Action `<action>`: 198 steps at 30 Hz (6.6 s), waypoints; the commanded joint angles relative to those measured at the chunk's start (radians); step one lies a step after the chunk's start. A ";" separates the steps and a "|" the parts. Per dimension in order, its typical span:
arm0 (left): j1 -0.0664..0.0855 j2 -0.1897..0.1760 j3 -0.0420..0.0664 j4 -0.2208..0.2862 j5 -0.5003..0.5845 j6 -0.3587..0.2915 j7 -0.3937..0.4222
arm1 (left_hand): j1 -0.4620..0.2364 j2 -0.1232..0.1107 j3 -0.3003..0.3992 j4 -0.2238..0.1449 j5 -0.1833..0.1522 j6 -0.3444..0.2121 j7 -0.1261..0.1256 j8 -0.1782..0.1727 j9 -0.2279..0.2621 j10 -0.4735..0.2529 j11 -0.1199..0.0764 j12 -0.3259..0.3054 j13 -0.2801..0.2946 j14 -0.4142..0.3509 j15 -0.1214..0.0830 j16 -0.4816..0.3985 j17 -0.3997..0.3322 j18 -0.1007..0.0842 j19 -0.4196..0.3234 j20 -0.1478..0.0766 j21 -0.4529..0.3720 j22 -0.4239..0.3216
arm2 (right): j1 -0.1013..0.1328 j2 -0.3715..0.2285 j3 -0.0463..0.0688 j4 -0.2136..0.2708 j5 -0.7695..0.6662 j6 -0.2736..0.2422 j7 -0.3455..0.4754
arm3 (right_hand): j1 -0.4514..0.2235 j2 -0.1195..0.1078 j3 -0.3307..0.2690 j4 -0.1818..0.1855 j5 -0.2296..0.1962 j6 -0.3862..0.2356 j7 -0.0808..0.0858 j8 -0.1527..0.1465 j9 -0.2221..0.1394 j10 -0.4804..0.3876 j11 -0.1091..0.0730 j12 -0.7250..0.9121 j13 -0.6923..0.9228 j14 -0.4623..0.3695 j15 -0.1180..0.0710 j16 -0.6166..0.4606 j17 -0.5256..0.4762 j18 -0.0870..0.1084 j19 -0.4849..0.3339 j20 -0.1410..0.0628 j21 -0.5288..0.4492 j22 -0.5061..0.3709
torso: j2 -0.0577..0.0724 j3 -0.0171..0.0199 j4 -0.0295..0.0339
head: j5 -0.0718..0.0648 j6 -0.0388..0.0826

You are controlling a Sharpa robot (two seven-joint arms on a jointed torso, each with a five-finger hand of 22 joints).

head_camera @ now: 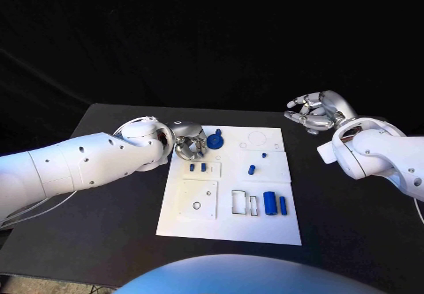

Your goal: Assemble the parts on the task board

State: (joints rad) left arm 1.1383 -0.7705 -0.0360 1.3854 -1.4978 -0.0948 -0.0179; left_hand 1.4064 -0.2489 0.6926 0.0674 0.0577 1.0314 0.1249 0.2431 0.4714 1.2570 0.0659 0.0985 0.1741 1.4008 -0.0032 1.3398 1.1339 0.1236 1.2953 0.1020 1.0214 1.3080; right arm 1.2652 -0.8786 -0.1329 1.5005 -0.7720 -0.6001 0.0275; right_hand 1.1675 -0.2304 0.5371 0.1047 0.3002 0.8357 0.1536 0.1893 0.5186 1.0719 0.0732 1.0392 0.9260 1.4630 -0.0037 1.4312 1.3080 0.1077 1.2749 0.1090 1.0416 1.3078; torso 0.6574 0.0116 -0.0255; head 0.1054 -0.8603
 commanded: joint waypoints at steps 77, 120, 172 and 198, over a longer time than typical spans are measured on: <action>-0.001 -0.005 0.000 0.008 0.038 -0.032 -0.002 | -0.100 -0.027 -0.098 -0.004 0.017 -0.131 -0.029 -0.088 -0.028 -0.161 0.050 -0.035 -0.008 -0.024 0.043 -0.006 -0.076 -0.017 -0.007 0.043 0.004 0.119 | -0.003 0.000 0.000 -0.006 -0.047 0.037 -0.027 | -0.005 -0.007 0.019 -0.022 -0.013 0.005 0.000 0.020 0.006 -0.104 -0.001 -0.131 -0.138 -0.003 0.006 -0.037 -0.044 0.015 -0.027 0.002 -0.050 -0.015 | 0.000 -0.0009 -0.0001 | -0.002 -0.003; 0.000 -0.150 0.050 0.132 1.356 -0.097 0.340 | -0.061 0.024 -0.170 0.047 0.095 -0.103 0.042 -0.062 -0.059 -0.136 0.044 0.020 0.031 -0.283 0.041 -0.303 -0.539 0.058 -0.275 0.043 -0.512 -0.039 | -0.083 0.116 -0.006 -0.038 -0.820 0.365 -0.204 | 0.050 0.000 0.104 -0.172 -0.103 0.129 0.011 0.014 -0.058 -0.074 0.033 -0.757 -0.660 0.033 0.032 0.003 -0.036 -0.033 0.122 0.024 0.194 0.132 | 0.002 -0.0021 0.0026 | -0.051 0.011; 0.000 -0.158 0.050 0.139 1.343 -0.087 0.306 | -0.070 0.018 -0.169 0.042 0.091 -0.143 0.052 -0.064 -0.061 -0.145 0.048 0.026 0.030 -0.280 0.044 -0.310 -0.549 0.058 -0.272 0.045 -0.522 -0.052 | -0.133 0.155 -0.011 -0.017 -0.967 0.341 -0.313 | 0.057 0.007 0.159 -0.211 -0.183 0.208 -0.016 0.033 -0.056 0.062 0.007 -0.832 -0.697 0.022 0.010 -0.007 -0.082 -0.045 0.149 0.007 0.250 0.172 | 0.001 -0.0008 0.0016 | -0.057 -0.005; 0.000 -0.157 0.050 0.141 1.318 -0.088 0.297 | -0.067 0.021 -0.166 0.038 0.091 -0.146 0.052 -0.060 -0.059 -0.147 0.049 0.028 0.029 -0.281 0.045 -0.311 -0.550 0.058 -0.273 0.046 -0.524 -0.054 | -0.149 0.156 -0.013 -0.009 -1.044 0.264 -0.369 | 0.087 0.038 0.170 -0.224 -0.198 0.265 -0.039 0.063 -0.021 0.131 -0.023 -0.818 -0.655 0.037 -0.018 0.001 -0.066 -0.059 0.188 -0.020 0.314 0.197 | 0.000 -0.0009 0.0021 | -0.063 -0.007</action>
State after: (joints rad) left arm 1.1377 -0.9292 0.0127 1.5236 -0.1691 -0.1946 0.2774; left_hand 1.3461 -0.2332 0.5231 0.1075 0.1510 0.8916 0.1748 0.1777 0.4110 1.1150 0.1145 0.1195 0.2042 1.1237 0.0379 1.0327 0.5846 0.1699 1.0273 0.1448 0.5023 1.2551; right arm 1.1279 -0.7206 -0.1374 1.4884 -1.8019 -0.3451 -0.3267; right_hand 1.2462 -0.1999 0.7027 -0.1161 0.0961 1.0942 0.1136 0.2465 0.4951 1.1669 0.0784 0.2151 0.2651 1.4645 -0.0134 1.4274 1.2433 0.0607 1.4577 0.0875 1.3507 1.3075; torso 0.6575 0.0102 -0.0238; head 0.0432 -0.8685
